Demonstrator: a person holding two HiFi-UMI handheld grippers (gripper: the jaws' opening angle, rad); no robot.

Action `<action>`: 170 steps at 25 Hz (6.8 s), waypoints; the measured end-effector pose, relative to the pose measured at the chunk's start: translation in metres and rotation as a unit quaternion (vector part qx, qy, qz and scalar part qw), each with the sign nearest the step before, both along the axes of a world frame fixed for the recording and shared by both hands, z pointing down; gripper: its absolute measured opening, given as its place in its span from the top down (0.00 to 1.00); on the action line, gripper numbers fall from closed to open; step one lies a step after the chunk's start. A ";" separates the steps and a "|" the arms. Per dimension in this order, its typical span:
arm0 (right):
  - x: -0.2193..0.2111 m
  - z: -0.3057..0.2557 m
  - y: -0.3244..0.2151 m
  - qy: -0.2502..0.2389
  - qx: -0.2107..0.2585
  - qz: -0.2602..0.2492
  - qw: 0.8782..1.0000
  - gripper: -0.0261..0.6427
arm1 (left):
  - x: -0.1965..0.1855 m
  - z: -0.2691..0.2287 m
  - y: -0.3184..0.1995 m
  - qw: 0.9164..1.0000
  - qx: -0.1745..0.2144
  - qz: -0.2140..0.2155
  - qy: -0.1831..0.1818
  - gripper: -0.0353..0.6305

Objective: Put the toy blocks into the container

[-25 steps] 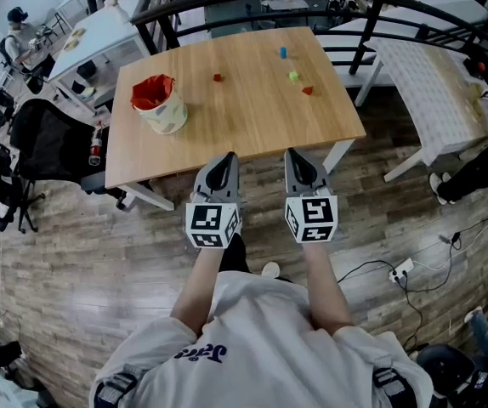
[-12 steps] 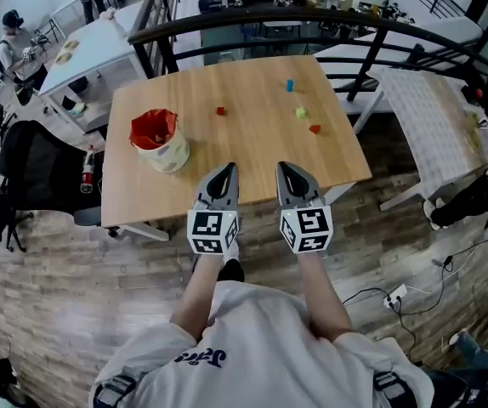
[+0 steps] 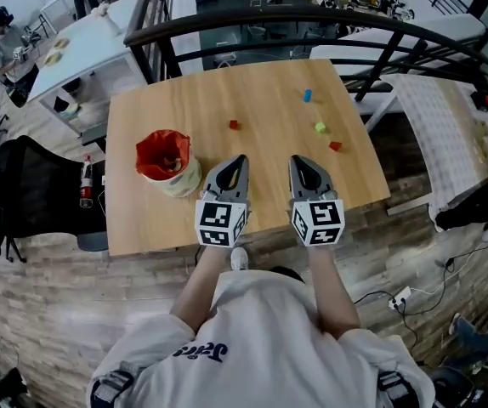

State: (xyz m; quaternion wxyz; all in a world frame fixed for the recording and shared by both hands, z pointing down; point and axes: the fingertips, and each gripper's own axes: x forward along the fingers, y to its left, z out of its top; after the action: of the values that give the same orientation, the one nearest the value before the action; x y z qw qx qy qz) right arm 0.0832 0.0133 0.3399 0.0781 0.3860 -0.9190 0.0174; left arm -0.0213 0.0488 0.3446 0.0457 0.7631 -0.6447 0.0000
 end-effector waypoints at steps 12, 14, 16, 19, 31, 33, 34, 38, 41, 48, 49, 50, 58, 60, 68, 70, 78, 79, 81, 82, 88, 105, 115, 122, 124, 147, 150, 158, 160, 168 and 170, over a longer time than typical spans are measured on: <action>-0.073 0.100 -0.107 0.115 -0.065 -0.155 0.979 0.94 | -0.056 0.079 -0.080 0.997 -0.076 -0.011 0.006 0.93; -0.084 0.121 -0.122 0.144 -0.076 -0.197 0.967 0.94 | -0.062 0.093 -0.090 0.995 -0.093 -0.027 0.014 0.93; -0.098 0.140 -0.138 0.174 -0.076 -0.239 0.952 0.94 | -0.069 0.103 -0.100 0.994 -0.101 -0.040 0.021 0.93; -0.122 0.171 -0.165 0.216 -0.073 -0.288 0.930 0.94 | -0.083 0.115 -0.119 0.993 -0.104 -0.055 0.032 0.93; -0.214 0.302 -0.214 0.296 -0.111 -0.386 0.867 0.73 | -0.120 0.192 -0.149 0.984 -0.143 -0.093 0.049 0.93; -0.226 0.321 -0.219 0.304 -0.115 -0.389 0.862 0.70 | -0.124 0.206 -0.151 0.982 -0.152 -0.100 0.057 0.93; -0.230 0.329 -0.222 0.313 -0.118 -0.389 0.859 0.69 | -0.125 0.211 -0.151 0.981 -0.155 -0.103 0.061 0.93; -0.246 0.347 -0.229 0.329 -0.116 -0.392 0.852 0.66 | -0.129 0.221 -0.154 0.979 -0.158 -0.109 0.069 0.93; -0.253 0.353 -0.231 0.344 -0.102 -0.400 0.844 0.65 | -0.129 0.222 -0.153 0.979 -0.159 -0.110 0.068 0.93; -0.255 0.357 -0.228 0.367 -0.094 -0.406 0.832 0.72 | -0.125 0.219 -0.143 0.979 -0.159 -0.112 0.066 0.93; -0.254 0.355 -0.227 0.370 -0.092 -0.408 0.829 0.72 | -0.125 0.217 -0.140 0.979 -0.159 -0.112 0.068 0.93; -0.254 0.352 -0.225 0.372 -0.089 -0.410 0.828 0.72 | -0.125 0.215 -0.137 0.978 -0.158 -0.112 0.072 0.93; -0.254 0.285 -0.196 0.353 -0.054 -0.437 0.826 0.72 | -0.127 0.181 -0.107 0.979 -0.140 -0.118 0.090 0.93; -0.256 0.261 -0.183 0.349 -0.036 -0.452 0.820 0.72 | -0.128 0.171 -0.098 0.980 -0.132 -0.122 0.085 0.93; -0.269 0.185 -0.119 0.326 -0.007 -0.504 0.800 0.72 | -0.144 0.127 -0.050 0.983 -0.105 -0.145 0.044 0.93; -0.275 0.171 -0.099 0.315 -0.008 -0.514 0.798 0.72 | -0.151 0.124 -0.035 0.982 -0.102 -0.155 0.043 0.93; -0.306 0.124 -0.026 0.278 0.014 -0.566 0.776 0.72 | -0.181 0.114 0.018 0.974 -0.087 -0.204 0.054 0.93; -0.310 0.122 -0.018 0.278 0.018 -0.572 0.772 0.72 | -0.185 0.115 0.024 0.972 -0.085 -0.210 0.055 0.93; -0.317 0.121 -0.003 0.279 0.026 -0.585 0.761 0.72 | -0.191 0.114 0.035 0.970 -0.082 -0.222 0.057 0.93; -0.321 0.121 0.004 0.282 0.031 -0.591 0.755 0.72 | -0.193 0.114 0.040 0.969 -0.081 -0.228 0.057 0.93; -0.344 0.135 0.032 0.328 0.079 -0.615 0.712 0.72 | -0.204 0.115 0.062 0.963 -0.074 -0.254 0.061 0.93; -0.368 0.170 0.033 0.418 0.099 -0.602 0.673 0.71 | -0.217 0.118 0.073 0.963 -0.061 -0.254 0.069 0.93; -0.313 0.122 -0.008 0.336 0.054 -0.536 0.773 0.71 | -0.183 0.106 0.027 0.981 -0.067 -0.176 0.052 0.93; -0.216 0.122 -0.070 0.323 0.004 -0.446 0.835 0.71 | -0.131 0.102 -0.029 0.994 -0.073 -0.076 0.021 0.93; -0.187 0.125 -0.086 0.313 -0.017 -0.416 0.854 0.71 | -0.113 0.103 -0.047 0.996 -0.073 -0.050 0.018 0.93; 0.171 0.217 -0.216 0.171 -0.208 0.003 0.963 0.71 | 0.141 0.158 -0.219 0.964 -0.120 0.236 -0.006 0.93; 0.195 0.232 -0.233 0.134 -0.212 0.057 0.966 0.71 | 0.159 0.170 -0.233 0.960 -0.131 0.248 -0.006 0.93; 0.196 0.298 -0.263 0.099 -0.253 0.103 0.957 0.71 | 0.184 0.197 -0.264 0.950 -0.156 0.270 -0.012 0.93; 0.193 0.312 -0.272 0.091 -0.263 0.116 0.954 0.71 | 0.185 0.203 -0.267 0.949 -0.163 0.271 -0.012 0.93; 0.196 0.342 -0.306 0.028 -0.306 0.205 0.929 0.71 | 0.172 0.220 -0.276 0.950 -0.182 0.254 -0.009 0.93; 0.200 0.346 -0.308 0.022 -0.315 0.226 0.921 0.77 | 0.168 0.221 -0.276 0.951 -0.184 0.249 -0.007 0.93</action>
State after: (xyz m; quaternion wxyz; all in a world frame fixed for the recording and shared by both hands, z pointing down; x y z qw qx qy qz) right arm 0.2831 -0.2946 0.6854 0.2097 0.5387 -0.7526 0.3152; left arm 0.1468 -0.2276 0.5656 0.1790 0.8775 -0.4238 0.1355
